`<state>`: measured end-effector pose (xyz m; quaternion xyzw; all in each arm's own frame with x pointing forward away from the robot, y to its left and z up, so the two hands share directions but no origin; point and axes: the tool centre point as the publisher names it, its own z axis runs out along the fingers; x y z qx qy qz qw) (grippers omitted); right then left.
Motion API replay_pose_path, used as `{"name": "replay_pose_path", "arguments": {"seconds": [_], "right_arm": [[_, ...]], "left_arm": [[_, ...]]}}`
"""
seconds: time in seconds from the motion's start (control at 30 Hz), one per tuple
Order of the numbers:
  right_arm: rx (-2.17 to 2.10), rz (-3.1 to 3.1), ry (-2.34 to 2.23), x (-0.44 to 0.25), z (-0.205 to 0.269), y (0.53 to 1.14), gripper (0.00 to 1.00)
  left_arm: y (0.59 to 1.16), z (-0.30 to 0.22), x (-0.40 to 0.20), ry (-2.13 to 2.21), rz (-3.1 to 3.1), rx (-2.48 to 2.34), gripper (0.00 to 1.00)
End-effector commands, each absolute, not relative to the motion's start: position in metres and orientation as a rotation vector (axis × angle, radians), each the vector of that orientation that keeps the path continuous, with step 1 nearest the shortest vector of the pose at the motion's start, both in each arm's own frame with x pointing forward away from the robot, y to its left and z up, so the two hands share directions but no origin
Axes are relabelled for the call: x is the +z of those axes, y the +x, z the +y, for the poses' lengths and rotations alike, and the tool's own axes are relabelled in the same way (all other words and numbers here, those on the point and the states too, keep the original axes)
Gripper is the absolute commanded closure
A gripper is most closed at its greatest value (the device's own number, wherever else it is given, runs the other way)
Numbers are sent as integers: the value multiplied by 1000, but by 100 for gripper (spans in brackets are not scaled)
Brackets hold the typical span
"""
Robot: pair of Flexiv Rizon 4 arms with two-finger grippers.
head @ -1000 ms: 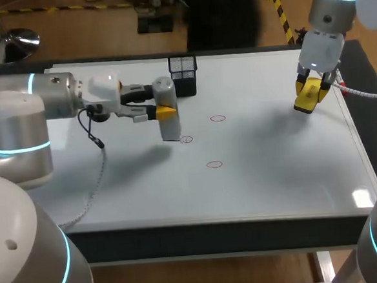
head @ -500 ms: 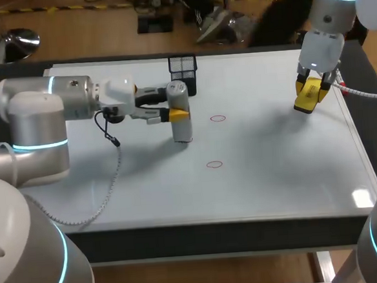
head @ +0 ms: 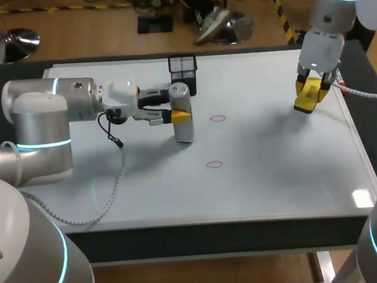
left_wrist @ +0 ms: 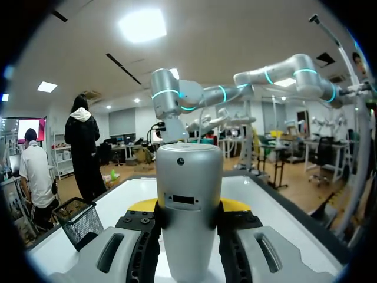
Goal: Pick up the inspection probe, press it on each red-marked spot on the whiteboard one by one, put down the probe, pick up the eraser, and wipe off all the red marks.
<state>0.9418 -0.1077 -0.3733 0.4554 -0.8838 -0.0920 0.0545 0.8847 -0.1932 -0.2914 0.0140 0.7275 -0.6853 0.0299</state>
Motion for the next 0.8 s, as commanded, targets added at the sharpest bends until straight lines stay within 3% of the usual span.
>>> {"name": "replay_pose_path", "arguments": {"seconds": [0.03, 0.8], "right_arm": [[-275, -2682, 1385, -373, -108, 942, 100], [-275, -2682, 1385, -373, -108, 942, 100]], "left_arm": [[887, -195, -293, 46, 2248, -2118, 100], [887, -193, -293, 34, 2256, -2105, 100]]}}
